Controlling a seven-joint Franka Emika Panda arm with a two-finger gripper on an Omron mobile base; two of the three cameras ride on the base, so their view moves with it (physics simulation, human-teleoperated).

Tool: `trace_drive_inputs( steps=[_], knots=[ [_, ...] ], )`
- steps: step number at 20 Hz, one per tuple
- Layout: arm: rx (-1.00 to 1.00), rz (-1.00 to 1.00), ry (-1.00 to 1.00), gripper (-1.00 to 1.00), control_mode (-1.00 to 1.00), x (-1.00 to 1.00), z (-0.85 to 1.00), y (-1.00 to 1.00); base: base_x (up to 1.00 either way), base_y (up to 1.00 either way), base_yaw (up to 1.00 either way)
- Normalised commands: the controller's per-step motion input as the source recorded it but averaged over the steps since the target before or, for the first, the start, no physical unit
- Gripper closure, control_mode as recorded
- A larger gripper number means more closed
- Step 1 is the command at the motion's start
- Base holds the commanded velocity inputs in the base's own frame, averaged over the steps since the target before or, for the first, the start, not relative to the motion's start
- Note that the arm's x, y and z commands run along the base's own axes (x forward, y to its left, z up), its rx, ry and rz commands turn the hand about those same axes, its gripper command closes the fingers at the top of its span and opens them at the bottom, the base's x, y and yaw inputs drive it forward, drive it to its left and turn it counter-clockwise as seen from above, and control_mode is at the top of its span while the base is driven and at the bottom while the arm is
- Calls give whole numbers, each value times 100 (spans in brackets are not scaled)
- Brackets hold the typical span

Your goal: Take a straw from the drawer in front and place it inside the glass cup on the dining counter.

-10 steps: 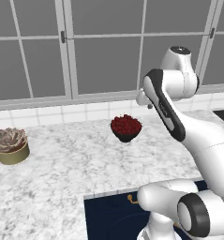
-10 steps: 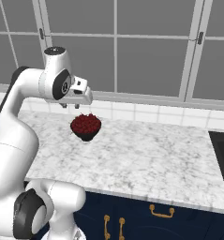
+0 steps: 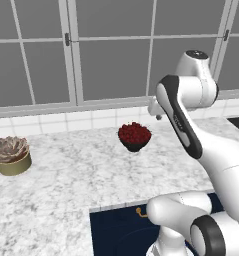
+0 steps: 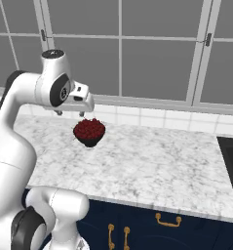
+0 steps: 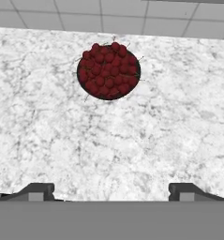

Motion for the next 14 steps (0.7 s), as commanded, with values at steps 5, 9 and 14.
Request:
trace_drive_inputs(
  steps=[5, 9, 14],
  knots=[
    [0, 0, 0, -100, -100, -23, 0, 0, 0, 0, 0],
    [0, 0, -1, -100, -100, -23, 0, 0, 0, 0, 0],
    [0, 0, 0, -100, 100, 0, 0, 0, -39, -20, 3]
  ],
)
